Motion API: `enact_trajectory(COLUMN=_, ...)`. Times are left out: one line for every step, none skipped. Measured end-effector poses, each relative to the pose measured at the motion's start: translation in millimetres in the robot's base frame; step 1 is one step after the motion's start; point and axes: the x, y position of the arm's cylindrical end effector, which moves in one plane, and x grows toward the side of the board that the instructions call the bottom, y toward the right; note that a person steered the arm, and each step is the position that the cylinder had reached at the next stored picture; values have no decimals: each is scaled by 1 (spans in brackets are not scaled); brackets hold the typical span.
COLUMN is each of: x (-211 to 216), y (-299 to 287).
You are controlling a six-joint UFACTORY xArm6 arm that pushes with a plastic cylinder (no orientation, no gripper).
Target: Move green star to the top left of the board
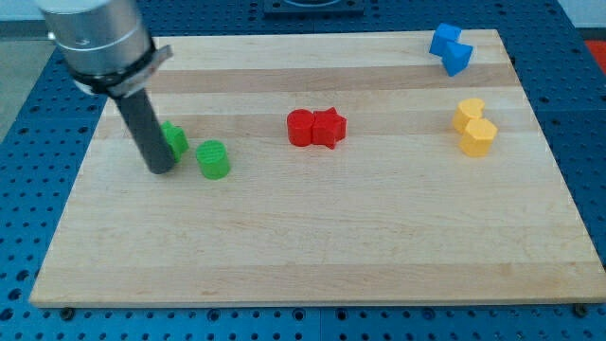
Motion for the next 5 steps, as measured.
enact_trajectory(x=-8, y=-18)
enact_trajectory(x=-12, y=-7)
enact_trajectory(x=-12, y=11)
enact_trajectory(x=-12, y=23)
enact_trajectory(x=-26, y=24)
